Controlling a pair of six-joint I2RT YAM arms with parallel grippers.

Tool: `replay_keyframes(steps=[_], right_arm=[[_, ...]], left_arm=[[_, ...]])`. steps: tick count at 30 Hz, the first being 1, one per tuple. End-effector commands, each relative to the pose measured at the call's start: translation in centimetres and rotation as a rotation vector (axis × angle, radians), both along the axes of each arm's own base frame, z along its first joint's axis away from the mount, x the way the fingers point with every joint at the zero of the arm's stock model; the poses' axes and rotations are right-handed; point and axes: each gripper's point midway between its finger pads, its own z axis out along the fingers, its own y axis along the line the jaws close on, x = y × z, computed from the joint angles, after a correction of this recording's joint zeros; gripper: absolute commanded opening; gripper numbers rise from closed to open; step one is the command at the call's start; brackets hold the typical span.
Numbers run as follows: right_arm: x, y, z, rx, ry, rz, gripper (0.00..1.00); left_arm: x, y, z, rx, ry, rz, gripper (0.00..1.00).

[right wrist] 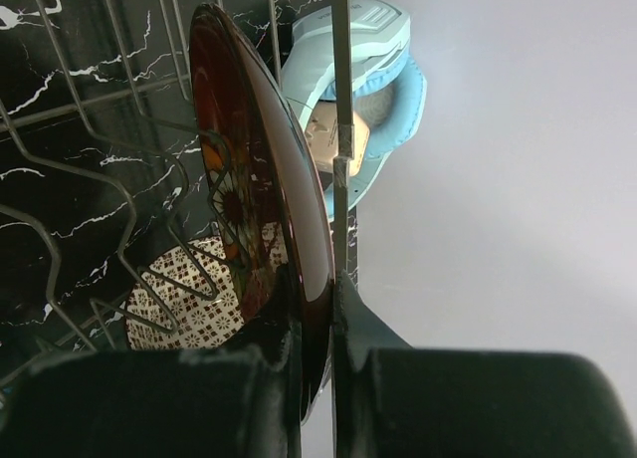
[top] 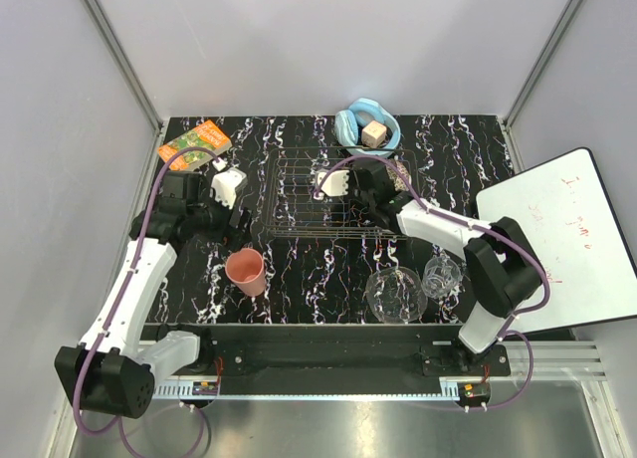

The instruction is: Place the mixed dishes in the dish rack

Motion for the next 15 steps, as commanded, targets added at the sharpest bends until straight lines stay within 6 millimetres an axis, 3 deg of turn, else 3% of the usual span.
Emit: replay_keyframes(steps=[1,8,15], right_arm=[[1.3,1.0,4.1,0.117,-0.126,0.010,0.00],[0.2,1.5,8.3,0.164,-0.188,0.045,0.00],[0.4,1.2,8.7,0.140,-0.203,0.034,0.00]], left_arm=[[0.8,-0.4,0.4,-0.031,-0.034,-0.011,0.99],[0.9,-0.7,-0.1,-0.041,-0.019,-0.017,0.99],[1.1,-1.0,0.3,-0.059,-0.020,-0.024,0.99]])
